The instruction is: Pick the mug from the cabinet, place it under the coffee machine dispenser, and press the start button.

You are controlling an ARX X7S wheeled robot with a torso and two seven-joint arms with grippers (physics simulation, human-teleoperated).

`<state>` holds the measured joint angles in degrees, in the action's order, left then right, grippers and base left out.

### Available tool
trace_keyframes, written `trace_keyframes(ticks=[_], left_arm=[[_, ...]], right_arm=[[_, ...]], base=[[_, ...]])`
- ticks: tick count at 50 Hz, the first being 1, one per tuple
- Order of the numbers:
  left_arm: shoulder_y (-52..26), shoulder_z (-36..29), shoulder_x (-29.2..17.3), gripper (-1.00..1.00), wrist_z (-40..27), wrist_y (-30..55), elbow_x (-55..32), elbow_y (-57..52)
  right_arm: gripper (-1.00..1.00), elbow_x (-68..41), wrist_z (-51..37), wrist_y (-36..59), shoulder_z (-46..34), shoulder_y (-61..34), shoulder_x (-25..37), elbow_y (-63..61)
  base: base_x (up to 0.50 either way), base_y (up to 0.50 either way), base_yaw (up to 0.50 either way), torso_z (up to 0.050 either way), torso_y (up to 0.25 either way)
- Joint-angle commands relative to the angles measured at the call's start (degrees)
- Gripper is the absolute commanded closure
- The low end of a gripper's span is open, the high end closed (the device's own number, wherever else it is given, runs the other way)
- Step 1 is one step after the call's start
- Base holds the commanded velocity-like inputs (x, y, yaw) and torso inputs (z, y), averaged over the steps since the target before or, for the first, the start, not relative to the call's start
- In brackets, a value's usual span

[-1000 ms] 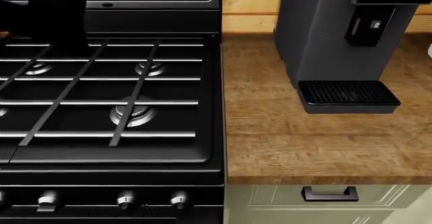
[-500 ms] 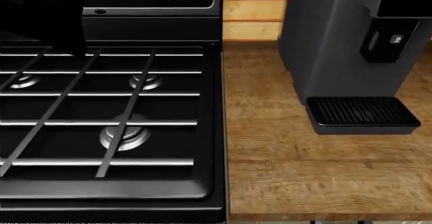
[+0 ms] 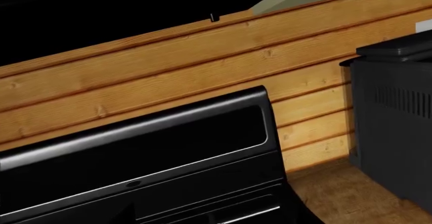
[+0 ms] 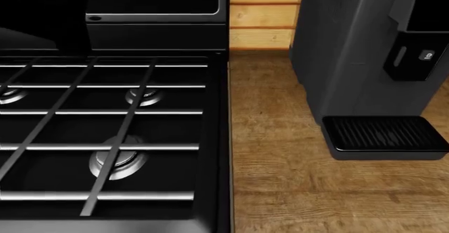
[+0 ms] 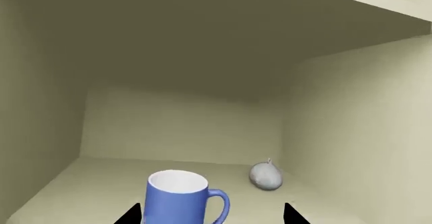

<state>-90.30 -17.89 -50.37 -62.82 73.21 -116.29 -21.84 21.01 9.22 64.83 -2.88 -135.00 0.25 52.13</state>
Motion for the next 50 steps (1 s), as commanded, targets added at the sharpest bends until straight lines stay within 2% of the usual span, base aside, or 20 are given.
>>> trace_keyframes(ticks=[1, 7, 11, 25, 36, 50], left_arm=[[-1.0, -0.9, 0.0, -1.0, -0.6, -0.5, -0.7, 0.0], [-1.7, -1.4, -0.3, -1.0, -1.5, -1.0, -2.0, -0.4], [-1.9, -1.8, -0.5, -1.0, -1.8, -1.1, -2.4, -0.5], [-1.2, -1.8, -0.2, -1.0, -0.2, -1.2, -1.0, -0.5], [-0.8, -1.7, -0.2, -1.0, 0.8, -1.4, -0.2, -0.6], [-2.9, -3.7, 0.1, -1.0, -1.6, -2.3, -2.6, -0.8]], right_arm=[[-1.0, -25.0, -2.9, 6.2, -4.8, 0.0, -0.2, 8.6], [-1.0, -29.2, -5.9, 6.2, -5.4, 0.0, -0.2, 11.3], [-1.0, -30.4, -4.4, 4.9, -8.4, 0.0, -0.2, 12.1], [-1.0, -22.9, -1.0, 4.7, -7.7, 0.0, -0.2, 11.4], [-1.0, -13.8, 2.7, 6.3, -4.0, 0.0, -0.2, 9.9], [-1.0, -3.8, 10.5, 7.2, -1.3, 0.0, -0.2, 7.4]], base=[[0.11, -0.02, 0.0, 0.0, 0.0], [0.0, 0.0, 0.0, 0.0, 0.0], [0.0, 0.0, 0.0, 0.0, 0.0], [0.0, 0.0, 0.0, 0.0, 0.0], [0.0, 0.0, 0.0, 0.0, 0.001], [0.0, 0.0, 0.0, 0.0, 0.0]])
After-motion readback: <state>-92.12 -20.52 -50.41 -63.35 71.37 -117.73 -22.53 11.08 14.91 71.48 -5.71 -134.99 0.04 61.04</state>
